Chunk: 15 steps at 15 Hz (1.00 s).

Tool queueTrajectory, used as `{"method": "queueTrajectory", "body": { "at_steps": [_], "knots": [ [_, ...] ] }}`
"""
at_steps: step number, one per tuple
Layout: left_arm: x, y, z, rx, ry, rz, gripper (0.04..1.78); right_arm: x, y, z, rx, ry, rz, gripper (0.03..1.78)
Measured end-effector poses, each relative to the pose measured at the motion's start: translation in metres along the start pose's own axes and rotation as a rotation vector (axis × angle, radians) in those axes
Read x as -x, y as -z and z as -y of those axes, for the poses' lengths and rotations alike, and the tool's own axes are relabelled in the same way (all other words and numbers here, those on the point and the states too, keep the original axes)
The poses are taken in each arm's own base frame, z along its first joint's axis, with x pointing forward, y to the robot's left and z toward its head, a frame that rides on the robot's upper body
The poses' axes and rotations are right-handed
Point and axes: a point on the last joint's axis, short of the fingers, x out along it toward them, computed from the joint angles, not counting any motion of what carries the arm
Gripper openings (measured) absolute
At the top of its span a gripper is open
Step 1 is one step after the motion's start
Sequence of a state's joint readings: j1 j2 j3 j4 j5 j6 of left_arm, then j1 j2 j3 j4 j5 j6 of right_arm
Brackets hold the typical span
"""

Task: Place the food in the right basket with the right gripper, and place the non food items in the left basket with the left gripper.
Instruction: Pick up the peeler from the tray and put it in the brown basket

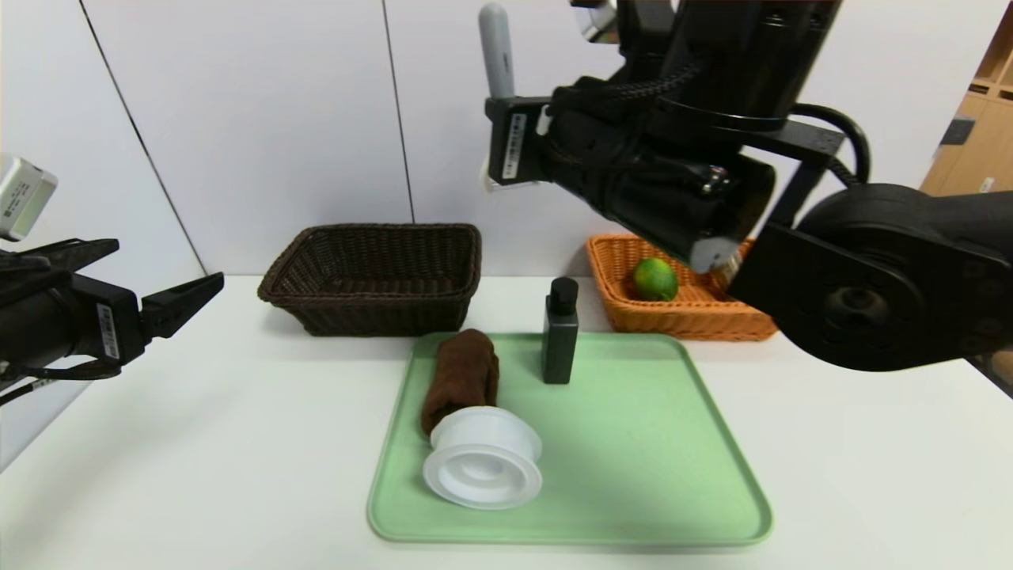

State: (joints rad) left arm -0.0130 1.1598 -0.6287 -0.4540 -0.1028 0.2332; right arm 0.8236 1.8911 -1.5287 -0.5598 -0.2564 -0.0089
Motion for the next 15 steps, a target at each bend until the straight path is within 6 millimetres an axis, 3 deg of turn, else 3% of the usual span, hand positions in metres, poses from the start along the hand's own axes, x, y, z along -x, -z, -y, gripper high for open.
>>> {"method": "queueTrajectory", "body": {
  "at_steps": [3, 8, 15],
  "knots": [
    [0.000, 0.000, 0.000, 0.016, 0.000, 0.000, 1.69, -0.036, 0.023, -0.021, 0.022, -0.032, 0.017, 0.25],
    [0.002, -0.003, 0.000, 0.031, 0.004, 0.019, 1.69, -0.075, 0.082, -0.044, 0.104, -0.049, 0.046, 0.25],
    [0.003, -0.004, 0.000, 0.035, 0.004, 0.027, 1.69, -0.106, 0.155, -0.035, 0.227, -0.007, -0.027, 0.25]
  ]
}}
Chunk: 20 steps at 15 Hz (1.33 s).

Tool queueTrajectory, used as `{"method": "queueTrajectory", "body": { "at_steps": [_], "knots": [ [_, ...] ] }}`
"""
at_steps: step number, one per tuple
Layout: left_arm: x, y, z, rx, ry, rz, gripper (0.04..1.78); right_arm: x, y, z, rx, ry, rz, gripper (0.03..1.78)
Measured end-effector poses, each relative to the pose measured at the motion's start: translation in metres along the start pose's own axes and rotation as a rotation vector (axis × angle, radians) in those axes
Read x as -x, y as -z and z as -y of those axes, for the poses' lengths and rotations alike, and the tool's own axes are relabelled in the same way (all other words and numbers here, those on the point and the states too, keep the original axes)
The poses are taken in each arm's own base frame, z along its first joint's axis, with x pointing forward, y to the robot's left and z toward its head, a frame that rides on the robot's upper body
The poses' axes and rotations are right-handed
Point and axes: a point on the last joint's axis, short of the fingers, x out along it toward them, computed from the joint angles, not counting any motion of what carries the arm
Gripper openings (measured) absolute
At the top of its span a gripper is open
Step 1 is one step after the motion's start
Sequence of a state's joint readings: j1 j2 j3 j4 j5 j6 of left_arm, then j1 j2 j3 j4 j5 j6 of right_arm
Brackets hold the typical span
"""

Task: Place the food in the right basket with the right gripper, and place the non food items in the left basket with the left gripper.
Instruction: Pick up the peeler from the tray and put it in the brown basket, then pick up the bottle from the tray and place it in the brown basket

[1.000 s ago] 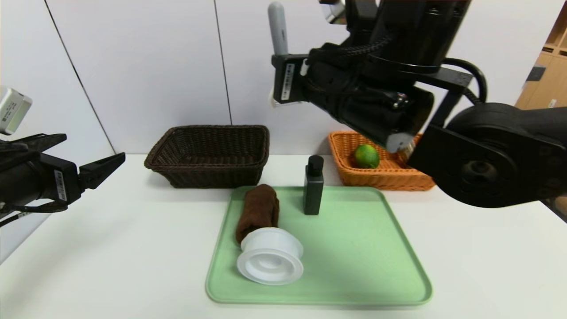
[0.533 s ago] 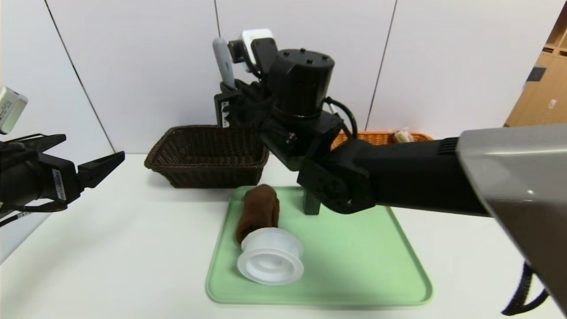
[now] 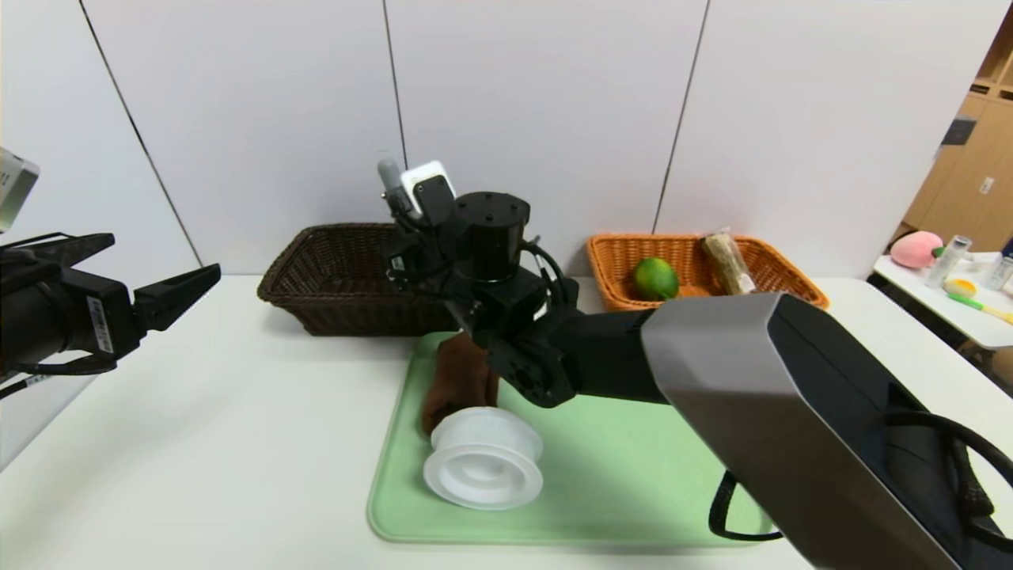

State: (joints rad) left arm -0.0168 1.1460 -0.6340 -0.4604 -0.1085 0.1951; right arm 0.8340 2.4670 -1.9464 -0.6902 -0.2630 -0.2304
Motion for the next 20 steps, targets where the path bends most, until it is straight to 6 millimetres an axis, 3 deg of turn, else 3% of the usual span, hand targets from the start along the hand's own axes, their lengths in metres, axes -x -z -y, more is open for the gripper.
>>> {"method": "queueTrajectory", "body": {
  "at_steps": [8, 14, 18, 20],
  "knots": [
    [0.002, -0.001, 0.000, -0.001, 0.000, 0.009, 1.69, -0.003, 0.016, -0.002, 0.013, -0.001, -0.041, 0.25],
    [0.004, -0.002, 0.000, -0.002, -0.001, 0.015, 1.69, -0.003, 0.016, -0.002, 0.009, 0.004, -0.031, 0.97],
    [0.006, -0.002, 0.000, 0.000, -0.002, 0.015, 1.69, -0.002, 0.010, -0.001, 0.005, 0.010, -0.020, 1.27],
    [0.006, -0.002, 0.000, 0.000, -0.002, 0.016, 1.69, 0.001, -0.007, 0.004, -0.001, 0.023, 0.005, 1.37]
  ]
}}
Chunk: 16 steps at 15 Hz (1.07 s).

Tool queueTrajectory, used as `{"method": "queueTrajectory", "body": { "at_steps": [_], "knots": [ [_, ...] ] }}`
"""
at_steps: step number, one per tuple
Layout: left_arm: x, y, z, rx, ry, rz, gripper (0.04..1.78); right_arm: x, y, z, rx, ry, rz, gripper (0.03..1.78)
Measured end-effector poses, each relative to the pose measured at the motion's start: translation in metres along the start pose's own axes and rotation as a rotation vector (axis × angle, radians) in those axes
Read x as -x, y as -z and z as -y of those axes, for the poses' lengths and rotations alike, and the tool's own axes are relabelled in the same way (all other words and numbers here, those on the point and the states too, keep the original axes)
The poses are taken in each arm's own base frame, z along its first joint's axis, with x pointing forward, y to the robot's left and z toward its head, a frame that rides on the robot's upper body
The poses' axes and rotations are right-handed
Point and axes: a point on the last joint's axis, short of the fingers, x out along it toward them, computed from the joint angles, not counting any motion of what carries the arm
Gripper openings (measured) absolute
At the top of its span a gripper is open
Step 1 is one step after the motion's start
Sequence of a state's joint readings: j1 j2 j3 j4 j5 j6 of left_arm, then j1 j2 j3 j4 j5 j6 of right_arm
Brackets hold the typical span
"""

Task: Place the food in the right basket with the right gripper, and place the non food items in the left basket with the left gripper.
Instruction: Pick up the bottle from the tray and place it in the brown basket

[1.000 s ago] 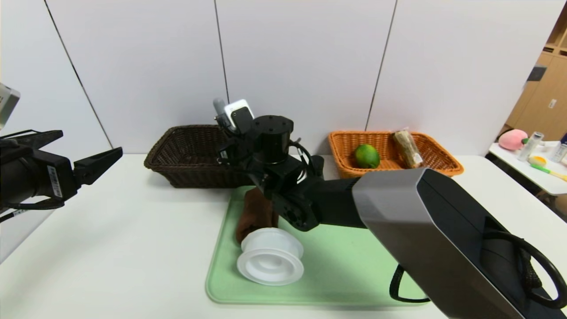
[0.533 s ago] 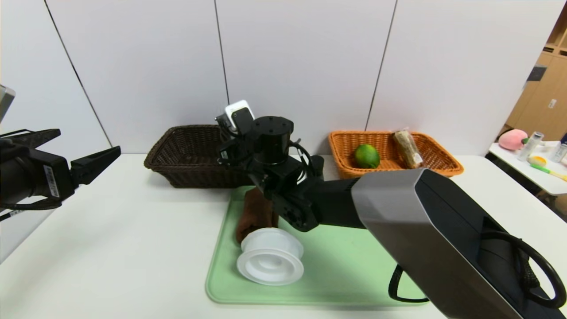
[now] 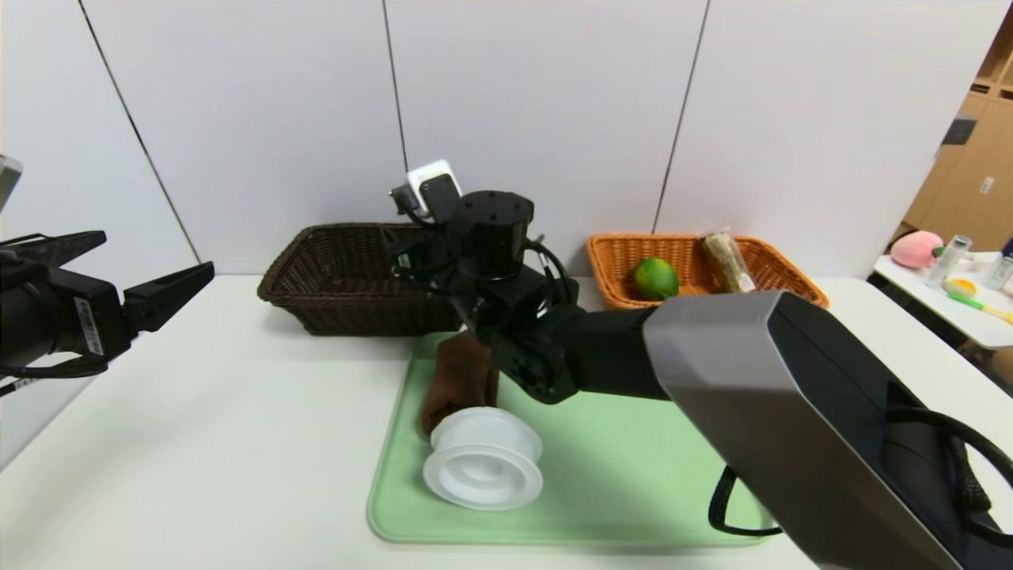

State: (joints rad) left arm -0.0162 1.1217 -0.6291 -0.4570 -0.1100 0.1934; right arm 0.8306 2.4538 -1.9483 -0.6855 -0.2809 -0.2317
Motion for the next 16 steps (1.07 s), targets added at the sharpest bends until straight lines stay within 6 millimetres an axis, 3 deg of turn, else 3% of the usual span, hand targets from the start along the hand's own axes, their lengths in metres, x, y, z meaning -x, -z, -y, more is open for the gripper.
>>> {"method": "queueTrajectory", "body": {
  "at_steps": [3, 7, 12, 16],
  "knots": [
    [0.001, 0.000, 0.000, 0.001, -0.001, 0.000, 1.69, 0.008, -0.039, 0.017, 0.000, 0.027, 0.048, 1.48],
    [0.001, 0.001, 0.000, 0.011, -0.001, -0.002, 1.69, 0.026, -0.080, 0.065, 0.019, 0.121, 0.025, 1.57],
    [0.003, 0.003, 0.001, 0.012, -0.001, -0.007, 1.69, 0.076, -0.088, 0.110, 0.030, 0.210, 0.001, 1.64],
    [0.006, 0.012, 0.003, 0.013, -0.002, -0.030, 1.69, 0.123, -0.059, 0.123, 0.028, 0.234, 0.025, 1.67]
  ]
}}
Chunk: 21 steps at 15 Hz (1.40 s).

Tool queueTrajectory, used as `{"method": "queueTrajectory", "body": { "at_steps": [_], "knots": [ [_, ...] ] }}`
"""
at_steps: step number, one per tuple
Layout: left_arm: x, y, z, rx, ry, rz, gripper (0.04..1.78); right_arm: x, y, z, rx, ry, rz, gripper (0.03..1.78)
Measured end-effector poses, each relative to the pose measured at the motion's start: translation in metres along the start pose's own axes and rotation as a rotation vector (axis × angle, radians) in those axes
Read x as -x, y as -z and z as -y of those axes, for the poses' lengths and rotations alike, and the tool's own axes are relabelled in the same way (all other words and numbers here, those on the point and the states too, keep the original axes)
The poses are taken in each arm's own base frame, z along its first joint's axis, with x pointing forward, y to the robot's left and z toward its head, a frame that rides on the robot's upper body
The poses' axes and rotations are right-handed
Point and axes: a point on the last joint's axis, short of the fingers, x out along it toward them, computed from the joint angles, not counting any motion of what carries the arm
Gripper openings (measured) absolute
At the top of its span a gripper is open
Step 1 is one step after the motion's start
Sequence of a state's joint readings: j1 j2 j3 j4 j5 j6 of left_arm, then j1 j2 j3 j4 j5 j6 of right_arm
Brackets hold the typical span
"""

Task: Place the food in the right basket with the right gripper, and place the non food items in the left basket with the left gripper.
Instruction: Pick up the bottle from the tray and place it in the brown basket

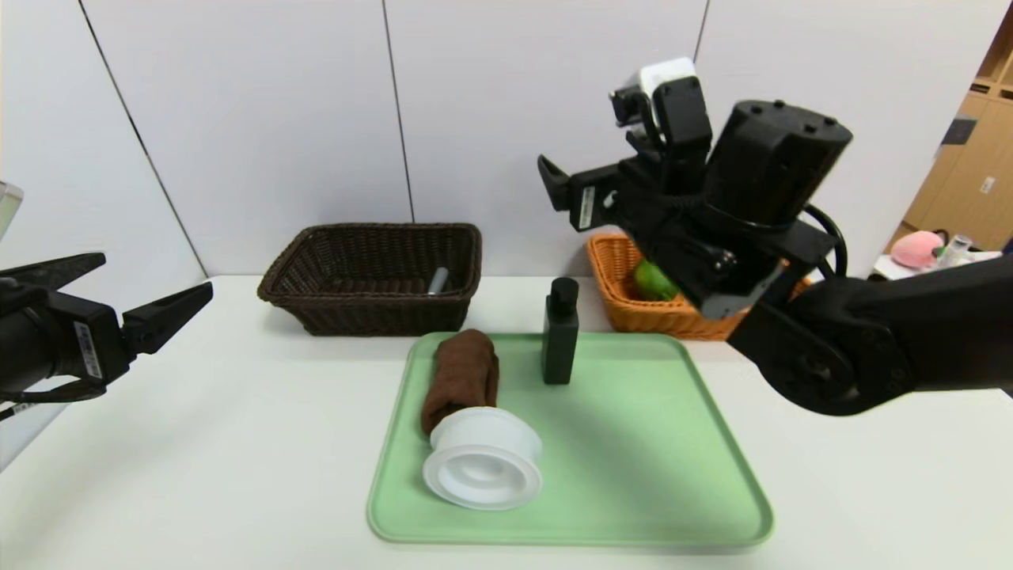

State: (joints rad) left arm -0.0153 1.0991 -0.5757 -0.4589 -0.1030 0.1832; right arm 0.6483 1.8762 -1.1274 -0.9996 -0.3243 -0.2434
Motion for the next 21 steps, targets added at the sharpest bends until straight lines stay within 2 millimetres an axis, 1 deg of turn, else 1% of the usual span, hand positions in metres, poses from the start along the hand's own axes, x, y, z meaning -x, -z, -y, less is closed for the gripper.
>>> {"method": "queueTrajectory", "body": {
  "at_steps": [3, 5, 8, 10, 12, 16, 21],
  "knots": [
    [0.002, 0.006, 0.001, 0.001, 0.001, -0.017, 1.69, 0.038, 0.025, 0.009, -0.016, 0.012, 0.051, 1.68],
    [0.005, 0.012, 0.003, 0.001, 0.003, -0.033, 1.69, 0.060, 0.043, 0.007, -0.028, 0.007, 0.061, 1.69],
    [0.007, 0.015, 0.003, 0.002, 0.003, -0.042, 1.69, 0.088, 0.063, -0.009, -0.086, -0.045, -0.017, 1.69],
    [0.008, 0.016, 0.003, 0.003, -0.001, -0.043, 1.69, 0.099, 0.074, -0.021, -0.123, -0.076, -0.072, 1.69],
    [0.010, 0.016, 0.004, 0.002, -0.003, -0.040, 1.69, 0.103, 0.086, -0.028, -0.125, -0.086, -0.120, 1.69],
    [0.017, 0.018, 0.005, 0.003, -0.002, -0.033, 1.69, 0.100, 0.110, -0.038, -0.120, -0.075, -0.194, 1.69],
    [0.023, 0.019, 0.006, 0.002, -0.004, -0.023, 1.69, 0.082, 0.134, -0.049, -0.118, -0.045, -0.226, 1.69]
  ]
}}
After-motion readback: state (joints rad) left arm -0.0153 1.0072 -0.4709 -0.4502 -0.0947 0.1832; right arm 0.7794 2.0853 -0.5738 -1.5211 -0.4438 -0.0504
